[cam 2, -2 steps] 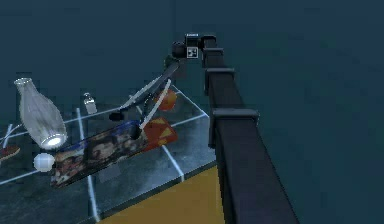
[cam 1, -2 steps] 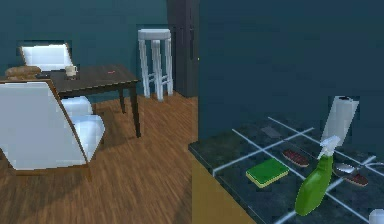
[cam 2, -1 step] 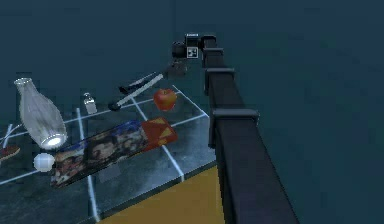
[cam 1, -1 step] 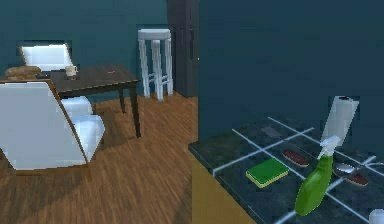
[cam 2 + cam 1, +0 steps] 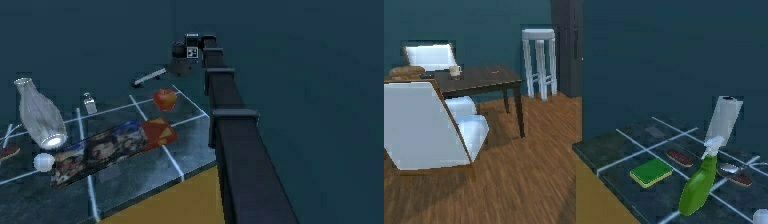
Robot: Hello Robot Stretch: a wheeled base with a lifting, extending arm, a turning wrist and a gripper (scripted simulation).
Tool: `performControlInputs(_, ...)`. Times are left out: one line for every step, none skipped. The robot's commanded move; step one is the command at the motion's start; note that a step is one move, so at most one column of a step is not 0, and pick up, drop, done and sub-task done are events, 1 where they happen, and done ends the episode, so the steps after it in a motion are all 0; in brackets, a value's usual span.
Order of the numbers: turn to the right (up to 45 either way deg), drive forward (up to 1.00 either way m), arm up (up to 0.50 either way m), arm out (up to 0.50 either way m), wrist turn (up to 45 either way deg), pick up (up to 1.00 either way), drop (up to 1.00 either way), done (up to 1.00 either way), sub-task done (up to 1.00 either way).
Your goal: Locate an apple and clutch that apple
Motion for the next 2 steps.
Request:
performControlInputs(0.0,0.0,0.0,0.0,18.0,0.0,0.0,0.0,0.0)
performControlInputs(0.0,0.0,-0.1,0.0,0.0,0.0,0.0,0.0,0.0)
